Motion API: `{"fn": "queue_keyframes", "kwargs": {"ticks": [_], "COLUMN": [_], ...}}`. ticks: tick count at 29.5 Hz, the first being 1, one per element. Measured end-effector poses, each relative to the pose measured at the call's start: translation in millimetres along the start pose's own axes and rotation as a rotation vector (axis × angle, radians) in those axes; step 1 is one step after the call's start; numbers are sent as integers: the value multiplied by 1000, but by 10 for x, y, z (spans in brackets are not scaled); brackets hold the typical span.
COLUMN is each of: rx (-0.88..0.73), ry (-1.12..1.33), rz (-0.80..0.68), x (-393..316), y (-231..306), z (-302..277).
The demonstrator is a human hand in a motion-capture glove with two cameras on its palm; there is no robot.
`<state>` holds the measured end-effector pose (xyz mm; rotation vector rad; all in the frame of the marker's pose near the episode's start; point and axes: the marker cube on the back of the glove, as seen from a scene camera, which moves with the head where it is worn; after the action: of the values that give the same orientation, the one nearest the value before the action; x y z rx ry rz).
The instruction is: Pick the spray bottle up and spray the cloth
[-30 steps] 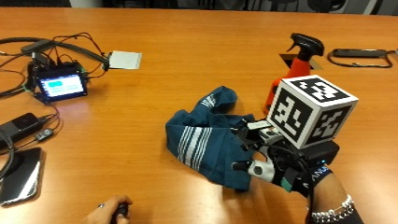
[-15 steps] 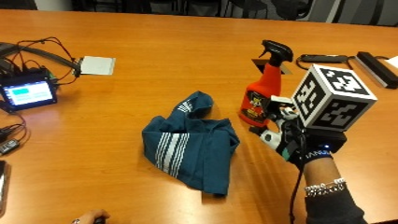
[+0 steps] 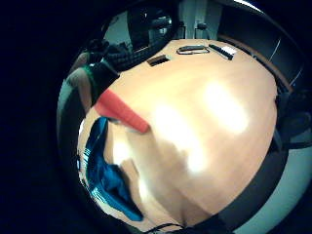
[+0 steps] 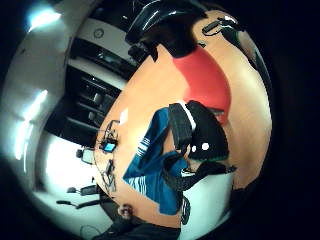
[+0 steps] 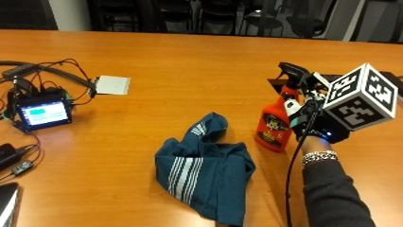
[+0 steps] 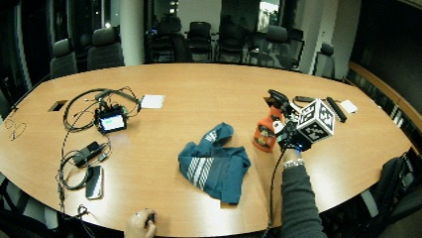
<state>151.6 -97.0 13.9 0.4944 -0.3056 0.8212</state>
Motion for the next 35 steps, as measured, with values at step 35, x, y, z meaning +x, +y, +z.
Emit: {"fn": "queue_keyframes", "kwargs": {"ticks": [35], "rx": [455], "ry": [-686], "rz": [-71], "x": [-653], "y": [-41], "z": [-210]}}
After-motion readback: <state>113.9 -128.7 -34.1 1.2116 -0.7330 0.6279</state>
